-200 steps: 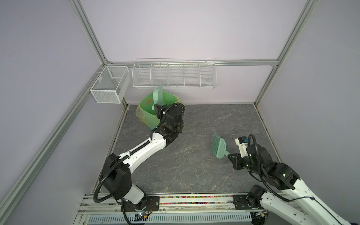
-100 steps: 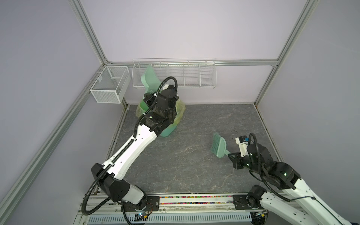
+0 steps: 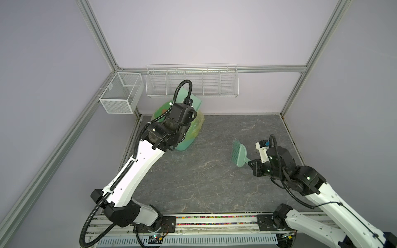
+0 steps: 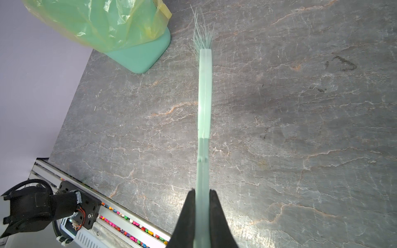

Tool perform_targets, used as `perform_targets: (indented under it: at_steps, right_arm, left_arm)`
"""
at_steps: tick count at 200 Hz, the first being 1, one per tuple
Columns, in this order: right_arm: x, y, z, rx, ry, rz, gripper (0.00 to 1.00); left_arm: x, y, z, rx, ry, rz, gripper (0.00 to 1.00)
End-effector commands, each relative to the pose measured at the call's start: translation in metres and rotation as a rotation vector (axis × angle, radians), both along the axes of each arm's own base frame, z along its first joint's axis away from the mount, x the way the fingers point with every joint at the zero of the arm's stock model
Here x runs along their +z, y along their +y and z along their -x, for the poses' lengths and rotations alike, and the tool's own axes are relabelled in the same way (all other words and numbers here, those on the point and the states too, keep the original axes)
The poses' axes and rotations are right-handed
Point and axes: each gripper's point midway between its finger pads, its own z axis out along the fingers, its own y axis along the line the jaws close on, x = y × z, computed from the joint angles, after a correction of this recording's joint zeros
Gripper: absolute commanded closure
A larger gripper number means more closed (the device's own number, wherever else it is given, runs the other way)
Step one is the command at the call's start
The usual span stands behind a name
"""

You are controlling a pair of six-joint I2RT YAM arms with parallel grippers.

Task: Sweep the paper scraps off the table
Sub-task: 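Tip the dustpan over the green bin with the left gripper, then lower the empty dustpan and set it on the table with the left gripper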

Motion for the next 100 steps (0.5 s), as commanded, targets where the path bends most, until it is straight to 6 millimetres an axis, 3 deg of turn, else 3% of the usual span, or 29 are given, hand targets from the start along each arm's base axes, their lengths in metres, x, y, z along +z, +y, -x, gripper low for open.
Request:
perform_targets:
  at_steps: [1, 73, 100]
  right_arm:
    - [0.007, 0.000, -0.008, -0.019, -0.009, 0.001, 0.93]
    - [0.005, -0.016, -0.018, -0.097, 0.041, 0.013, 0.93]
    - [0.007, -0.024, -0.020, -0.123, 0.064, -0.001, 0.93]
  left_arm:
    - [-0.001, -0.031, 0.018, -0.094, 0.051, 0.283, 1.00]
    - [-0.045, -0.071, 0.039, -0.252, 0.185, 0.401, 1.00]
    - [-0.065, -0.076, 0.040, -0.261, 0.205, 0.416, 1.00]
